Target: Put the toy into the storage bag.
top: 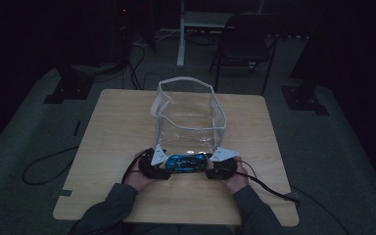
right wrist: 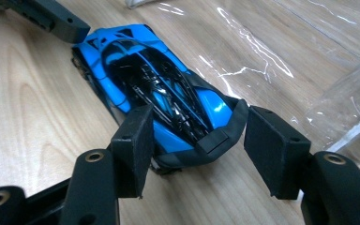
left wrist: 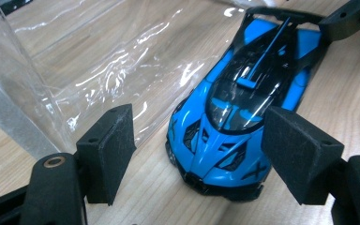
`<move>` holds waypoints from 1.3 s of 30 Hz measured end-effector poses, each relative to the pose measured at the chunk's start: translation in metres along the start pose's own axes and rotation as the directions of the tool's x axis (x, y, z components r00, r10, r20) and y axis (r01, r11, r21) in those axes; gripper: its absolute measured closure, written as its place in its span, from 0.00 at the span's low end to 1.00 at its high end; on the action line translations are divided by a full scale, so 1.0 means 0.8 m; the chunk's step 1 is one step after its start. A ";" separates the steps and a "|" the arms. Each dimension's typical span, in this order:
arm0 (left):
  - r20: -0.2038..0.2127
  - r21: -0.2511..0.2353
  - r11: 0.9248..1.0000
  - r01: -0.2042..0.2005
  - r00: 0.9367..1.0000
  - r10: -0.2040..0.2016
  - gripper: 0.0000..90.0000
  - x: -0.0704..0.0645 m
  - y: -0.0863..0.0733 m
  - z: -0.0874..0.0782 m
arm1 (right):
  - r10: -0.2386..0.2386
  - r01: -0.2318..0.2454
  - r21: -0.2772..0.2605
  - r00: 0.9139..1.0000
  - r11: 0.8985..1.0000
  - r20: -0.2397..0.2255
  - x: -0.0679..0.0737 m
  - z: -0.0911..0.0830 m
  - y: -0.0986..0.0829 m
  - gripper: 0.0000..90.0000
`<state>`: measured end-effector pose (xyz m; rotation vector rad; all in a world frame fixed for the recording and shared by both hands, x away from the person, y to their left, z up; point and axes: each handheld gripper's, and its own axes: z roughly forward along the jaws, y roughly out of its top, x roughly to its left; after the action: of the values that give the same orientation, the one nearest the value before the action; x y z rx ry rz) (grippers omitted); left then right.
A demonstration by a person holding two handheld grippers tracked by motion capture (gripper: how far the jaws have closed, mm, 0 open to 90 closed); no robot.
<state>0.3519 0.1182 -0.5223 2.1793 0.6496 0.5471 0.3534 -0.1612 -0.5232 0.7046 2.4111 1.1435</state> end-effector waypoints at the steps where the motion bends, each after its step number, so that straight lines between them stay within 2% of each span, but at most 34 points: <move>1: 0.006 -0.003 1.000 0.011 1.000 -0.011 0.29 0.001 0.000 0.001 | 0.008 -0.008 -0.006 1.000 1.000 0.000 -0.001 0.001 0.000 0.47; 4: 0.007 0.010 1.000 0.023 1.000 -0.023 0.29 0.003 -0.001 0.004 | 0.012 -0.012 0.002 1.000 1.000 0.017 -0.003 0.001 0.001 0.47; 6: 0.007 0.016 0.998 0.055 0.998 -0.055 0.29 0.006 -0.003 0.008 | 0.040 -0.040 0.015 0.999 0.999 0.029 -0.008 0.004 -0.001 0.47; 10: 0.009 0.012 0.998 0.063 0.998 -0.063 0.30 0.004 -0.006 0.005 | 0.084 -0.084 0.012 0.996 0.996 0.017 -0.009 0.001 -0.006 0.49; 13: 0.023 0.005 0.997 0.079 0.997 -0.079 0.30 0.001 -0.007 0.003 | 0.112 -0.112 0.009 0.994 0.994 -0.001 -0.010 -0.003 -0.009 0.50; 15: 0.048 0.014 0.997 0.081 0.995 -0.081 0.29 0.000 -0.008 0.003 | 0.135 -0.135 0.012 0.990 0.991 -0.039 -0.011 -0.005 -0.011 0.49; 16: 0.048 0.014 0.997 0.081 0.995 -0.081 0.29 0.000 -0.008 0.003 | 0.135 -0.135 0.012 0.990 0.991 -0.039 -0.011 -0.005 -0.011 0.49; 17: 0.044 0.034 0.998 0.060 0.997 -0.061 0.29 -0.003 -0.009 0.006 | 0.142 -0.141 0.017 0.989 0.990 -0.050 -0.009 -0.004 -0.012 0.43; 18: 0.043 0.046 0.998 0.050 0.998 -0.052 0.28 -0.004 -0.011 0.007 | 0.067 -0.064 0.115 0.998 0.991 -0.017 -0.002 0.006 -0.016 0.40; 19: 0.048 0.046 0.998 0.053 0.997 -0.055 0.27 -0.004 -0.012 0.008 | 0.053 -0.050 0.125 0.998 0.991 -0.020 0.001 0.012 -0.021 0.39; 20: 0.045 0.042 0.997 0.058 0.997 -0.060 0.26 -0.003 -0.012 0.008 | 0.070 -0.067 0.119 0.997 0.991 -0.021 0.000 0.012 -0.022 0.39; 22: 0.039 0.039 0.998 0.056 0.998 -0.058 0.26 -0.003 -0.012 0.007 | 0.060 -0.058 0.119 0.998 0.991 -0.018 0.000 0.011 -0.021 0.39; 23: 0.047 0.041 0.998 0.055 0.997 -0.057 0.26 -0.004 -0.012 0.008 | 0.054 -0.052 0.113 0.998 0.992 -0.015 0.000 0.009 -0.020 0.40; 25: 0.059 0.046 0.998 0.042 0.997 -0.045 0.26 -0.006 -0.013 0.010 | 0.073 -0.068 0.133 0.997 0.989 -0.037 -0.004 0.010 -0.022 0.43; 26: 0.059 0.058 0.998 0.032 0.998 -0.036 0.25 -0.009 -0.013 0.012 | 0.087 -0.080 0.127 0.995 0.989 -0.049 -0.005 0.011 -0.023 0.44; 28: 0.056 0.073 0.997 0.019 0.998 -0.024 0.25 -0.012 -0.014 0.016 | 0.086 -0.078 0.127 0.995 0.989 -0.056 -0.006 0.011 -0.024 0.45; 29: 0.068 0.087 0.996 0.014 0.997 -0.020 0.25 -0.018 -0.015 0.021 | 0.080 -0.073 0.127 0.995 0.989 -0.055 -0.005 0.010 -0.023 0.46; 30: 0.055 0.084 0.996 0.002 0.998 -0.007 0.23 -0.019 -0.015 0.021 | 0.077 -0.068 0.128 0.995 0.989 -0.065 -0.003 0.010 -0.022 0.54; 32: 0.010 0.089 0.996 -0.003 1.000 0.003 0.24 -0.019 -0.013 0.021 | 0.057 -0.047 0.119 0.996 0.992 -0.076 -0.001 0.009 -0.022 0.62; 33: 0.011 0.094 0.996 -0.002 1.000 0.001 0.23 -0.016 -0.013 0.021 | 0.049 -0.040 0.116 0.996 0.992 -0.076 0.001 0.009 -0.021 0.64; 37: -0.020 0.080 0.997 -0.015 1.000 0.017 0.23 -0.016 -0.011 0.018 | 0.033 -0.028 0.094 0.998 0.995 -0.057 0.004 0.011 -0.014 0.65; 39: -0.029 0.062 0.998 -0.007 1.000 0.009 0.23 -0.012 -0.009 0.014 | 0.039 -0.035 0.075 0.998 0.997 -0.053 0.003 0.010 -0.013 0.65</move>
<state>0.3487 0.1104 -0.5362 2.2363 0.6817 0.5706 0.3531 -0.1605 -0.5367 0.7538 2.5065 1.1065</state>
